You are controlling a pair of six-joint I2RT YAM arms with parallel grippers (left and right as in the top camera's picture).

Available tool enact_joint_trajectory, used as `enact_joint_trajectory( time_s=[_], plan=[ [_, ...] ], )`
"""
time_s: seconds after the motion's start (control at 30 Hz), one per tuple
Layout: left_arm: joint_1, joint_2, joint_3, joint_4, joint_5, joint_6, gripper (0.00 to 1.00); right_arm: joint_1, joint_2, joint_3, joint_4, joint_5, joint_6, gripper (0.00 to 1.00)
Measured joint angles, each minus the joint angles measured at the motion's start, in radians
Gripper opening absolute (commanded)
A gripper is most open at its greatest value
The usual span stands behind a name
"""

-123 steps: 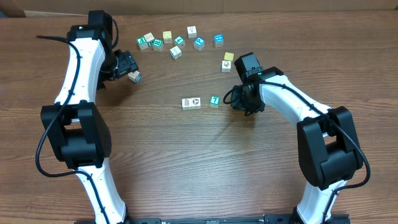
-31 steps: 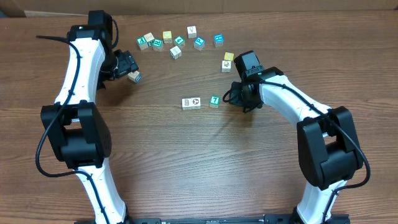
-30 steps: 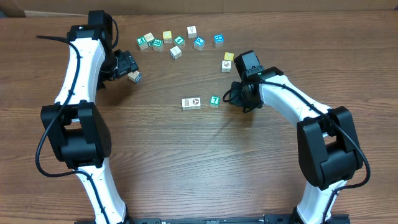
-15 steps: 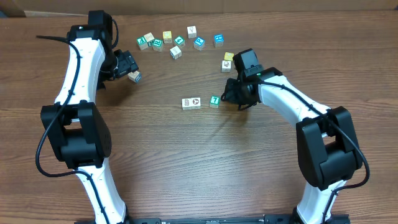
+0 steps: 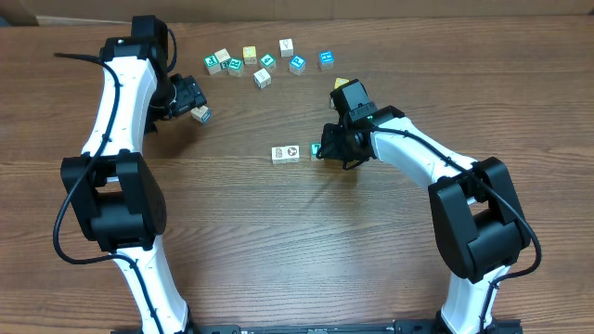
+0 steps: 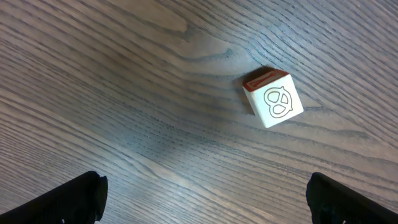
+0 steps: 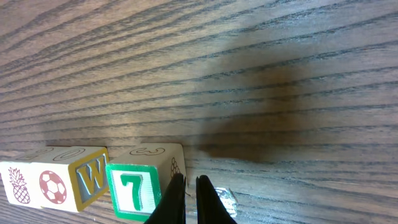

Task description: Form a horizontal line

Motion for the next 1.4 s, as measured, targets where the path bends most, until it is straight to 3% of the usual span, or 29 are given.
enact_joint_trajectory(
  time_s=[1.4],
  plan=[
    [0.0,0.0,0.0,0.0,0.0,0.0,1.0,0.001,0.043,0.0,0.09,-0.023,0.027,0.08]
  ],
)
